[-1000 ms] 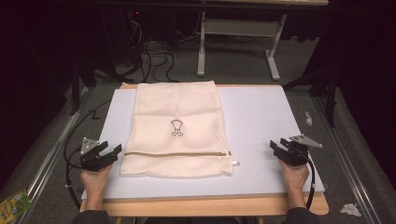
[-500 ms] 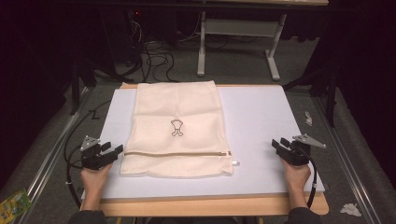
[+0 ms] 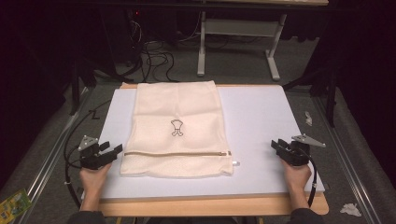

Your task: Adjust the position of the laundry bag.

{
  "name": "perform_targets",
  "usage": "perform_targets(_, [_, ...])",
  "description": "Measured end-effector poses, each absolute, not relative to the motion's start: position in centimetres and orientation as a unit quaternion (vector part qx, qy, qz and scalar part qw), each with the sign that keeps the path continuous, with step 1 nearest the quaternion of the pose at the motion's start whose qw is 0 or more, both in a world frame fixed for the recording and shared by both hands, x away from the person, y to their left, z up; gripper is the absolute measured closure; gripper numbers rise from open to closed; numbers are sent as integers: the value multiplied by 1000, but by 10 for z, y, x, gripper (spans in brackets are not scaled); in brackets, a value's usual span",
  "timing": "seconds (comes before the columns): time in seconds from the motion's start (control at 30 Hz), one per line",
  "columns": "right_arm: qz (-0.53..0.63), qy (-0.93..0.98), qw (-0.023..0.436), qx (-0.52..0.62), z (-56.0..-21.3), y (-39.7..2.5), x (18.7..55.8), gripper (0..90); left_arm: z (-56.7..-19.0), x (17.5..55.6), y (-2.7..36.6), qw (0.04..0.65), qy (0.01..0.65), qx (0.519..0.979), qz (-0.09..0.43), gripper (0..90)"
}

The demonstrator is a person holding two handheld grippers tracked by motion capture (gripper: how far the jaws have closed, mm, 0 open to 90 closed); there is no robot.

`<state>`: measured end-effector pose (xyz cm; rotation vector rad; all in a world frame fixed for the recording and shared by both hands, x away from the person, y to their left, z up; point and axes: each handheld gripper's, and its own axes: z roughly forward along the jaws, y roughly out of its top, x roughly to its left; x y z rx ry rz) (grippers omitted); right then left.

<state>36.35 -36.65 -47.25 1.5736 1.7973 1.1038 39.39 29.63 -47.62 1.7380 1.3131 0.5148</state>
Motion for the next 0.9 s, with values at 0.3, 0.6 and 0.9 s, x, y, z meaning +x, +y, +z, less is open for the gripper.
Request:
perform_targets(0.3, [398, 670, 222, 586, -472, -360, 365, 657, -469, 393, 287, 434, 516, 713, 194, 370])
perform_targets(0.6, [390, 682, 205, 584, -468, -352, 365, 645, -466, 394, 282, 416, 521, 723, 181, 341])
perform_targets(0.9, [396, 692, 195, 571, -461, -338, 366, 646, -462, 395, 275, 410, 517, 731, 175, 316])
